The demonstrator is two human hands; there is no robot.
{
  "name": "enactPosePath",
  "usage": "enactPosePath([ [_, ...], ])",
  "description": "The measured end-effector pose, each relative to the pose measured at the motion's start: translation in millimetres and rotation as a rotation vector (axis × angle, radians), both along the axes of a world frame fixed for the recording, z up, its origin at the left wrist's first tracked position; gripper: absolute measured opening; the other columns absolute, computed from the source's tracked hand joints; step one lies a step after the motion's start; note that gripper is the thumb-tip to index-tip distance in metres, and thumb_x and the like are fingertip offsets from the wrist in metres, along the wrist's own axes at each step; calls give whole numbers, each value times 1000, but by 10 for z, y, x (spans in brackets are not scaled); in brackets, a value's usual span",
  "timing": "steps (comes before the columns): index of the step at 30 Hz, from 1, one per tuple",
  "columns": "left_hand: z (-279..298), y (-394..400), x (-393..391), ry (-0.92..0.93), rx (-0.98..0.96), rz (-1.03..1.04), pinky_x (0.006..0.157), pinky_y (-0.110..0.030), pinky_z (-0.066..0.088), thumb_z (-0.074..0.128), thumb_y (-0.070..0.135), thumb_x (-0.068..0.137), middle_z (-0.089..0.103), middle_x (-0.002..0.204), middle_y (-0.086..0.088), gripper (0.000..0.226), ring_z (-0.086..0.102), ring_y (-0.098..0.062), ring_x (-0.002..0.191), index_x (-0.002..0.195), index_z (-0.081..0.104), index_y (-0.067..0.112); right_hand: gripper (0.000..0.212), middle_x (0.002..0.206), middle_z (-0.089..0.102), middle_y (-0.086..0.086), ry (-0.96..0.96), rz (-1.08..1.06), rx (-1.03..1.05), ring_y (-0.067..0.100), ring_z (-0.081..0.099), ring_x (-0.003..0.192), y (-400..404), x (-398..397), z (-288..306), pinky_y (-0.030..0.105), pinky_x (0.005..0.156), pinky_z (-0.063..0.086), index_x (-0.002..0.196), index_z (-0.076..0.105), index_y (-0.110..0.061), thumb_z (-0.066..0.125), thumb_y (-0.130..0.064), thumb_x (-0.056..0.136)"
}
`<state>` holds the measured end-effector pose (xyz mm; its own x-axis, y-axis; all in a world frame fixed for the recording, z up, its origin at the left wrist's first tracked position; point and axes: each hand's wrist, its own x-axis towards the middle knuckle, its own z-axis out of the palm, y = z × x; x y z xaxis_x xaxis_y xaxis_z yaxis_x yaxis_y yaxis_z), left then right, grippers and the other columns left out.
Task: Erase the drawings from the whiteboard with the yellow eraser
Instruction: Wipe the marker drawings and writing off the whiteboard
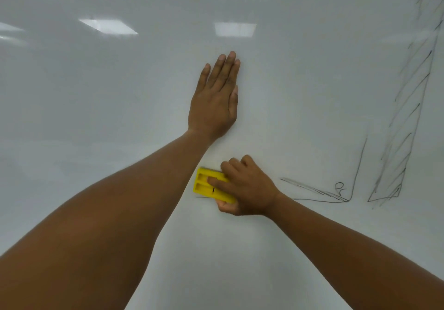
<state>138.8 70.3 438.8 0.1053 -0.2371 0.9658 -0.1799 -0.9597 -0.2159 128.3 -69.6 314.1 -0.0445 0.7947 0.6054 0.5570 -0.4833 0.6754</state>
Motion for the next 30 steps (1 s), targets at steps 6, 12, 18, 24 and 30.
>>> enactPosePath([
  [6, -109, 49, 6, -13, -5, -5, 124, -43, 17, 33, 20, 105, 28, 162, -8, 51, 22, -22, 151, 154, 30, 6, 45, 94, 52, 9, 14, 4, -78, 25, 45, 75, 104, -9, -168, 36, 65, 33, 114, 62, -21, 59, -48, 78],
  [12, -214, 81, 5, -16, -23, -1, 125, -43, 16, 34, 20, 105, 28, 162, -8, 51, 22, -22, 152, 154, 31, 6, 43, 100, 55, 5, -38, -1, -303, 21, 46, 79, 66, -17, -296, 34, 68, 34, 109, 61, -24, 58, -52, 76],
  [18, -241, 84, 6, 1, -28, 18, 125, -43, 15, 30, 22, 105, 26, 163, -8, 53, 20, -23, 152, 156, 28, 7, 43, 92, 50, 10, 20, -24, 35, 26, 43, 75, -2, 16, -49, 36, 65, 29, 112, 63, -20, 59, -46, 77],
  [24, -251, 63, -13, -1, -41, 11, 125, -43, 15, 31, 20, 105, 27, 163, -8, 52, 21, -22, 152, 155, 28, 7, 46, 101, 52, 9, 53, -29, -83, 26, 46, 81, 182, -91, -330, 36, 68, 35, 114, 62, -21, 63, -46, 74],
  [30, -267, 63, -32, 6, -56, -2, 125, -42, 14, 32, 20, 105, 26, 163, -7, 52, 20, -21, 152, 156, 28, 8, 41, 100, 54, 8, 51, -30, -191, 25, 47, 80, 48, -102, -444, 35, 66, 35, 107, 63, -23, 63, -45, 72],
])
